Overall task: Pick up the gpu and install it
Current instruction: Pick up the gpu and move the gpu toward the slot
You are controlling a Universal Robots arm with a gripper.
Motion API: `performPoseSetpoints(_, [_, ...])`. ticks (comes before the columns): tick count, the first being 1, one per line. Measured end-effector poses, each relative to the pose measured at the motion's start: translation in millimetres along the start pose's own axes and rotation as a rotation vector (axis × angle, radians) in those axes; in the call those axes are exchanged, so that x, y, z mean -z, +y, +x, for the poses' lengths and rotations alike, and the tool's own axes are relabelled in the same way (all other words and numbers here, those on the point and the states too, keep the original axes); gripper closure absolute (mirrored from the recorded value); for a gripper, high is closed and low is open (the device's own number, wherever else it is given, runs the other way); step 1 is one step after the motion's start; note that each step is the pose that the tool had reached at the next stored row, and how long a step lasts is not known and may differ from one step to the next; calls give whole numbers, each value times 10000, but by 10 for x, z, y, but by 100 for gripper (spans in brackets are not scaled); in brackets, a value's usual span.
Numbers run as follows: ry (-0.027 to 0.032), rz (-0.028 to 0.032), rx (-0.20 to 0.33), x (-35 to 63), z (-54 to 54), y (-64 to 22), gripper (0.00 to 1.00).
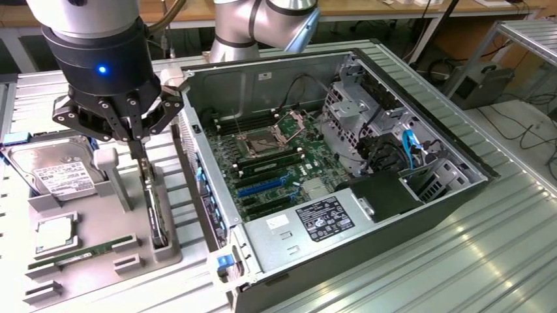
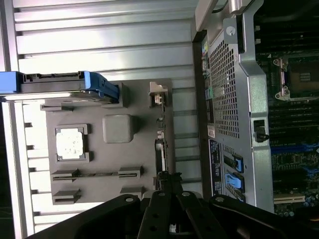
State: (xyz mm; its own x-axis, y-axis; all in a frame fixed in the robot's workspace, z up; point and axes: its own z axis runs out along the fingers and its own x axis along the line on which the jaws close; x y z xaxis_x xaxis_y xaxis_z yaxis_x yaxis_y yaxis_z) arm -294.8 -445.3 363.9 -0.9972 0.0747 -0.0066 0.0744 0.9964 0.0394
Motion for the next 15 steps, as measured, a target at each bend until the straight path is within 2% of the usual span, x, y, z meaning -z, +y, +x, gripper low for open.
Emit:
performPoseSetpoints(5, [0,0,0,0,0,0,89])
performPoseSetpoints(8, [0,0,0,0,0,0,71])
performPoseSetpoints(10, [0,0,0,0,0,0,71])
performPoseSetpoints(11, [-3,-1,0,0,0,0,64])
performPoseSetpoints(15, [-16,6,-6,-39,13,-2,64])
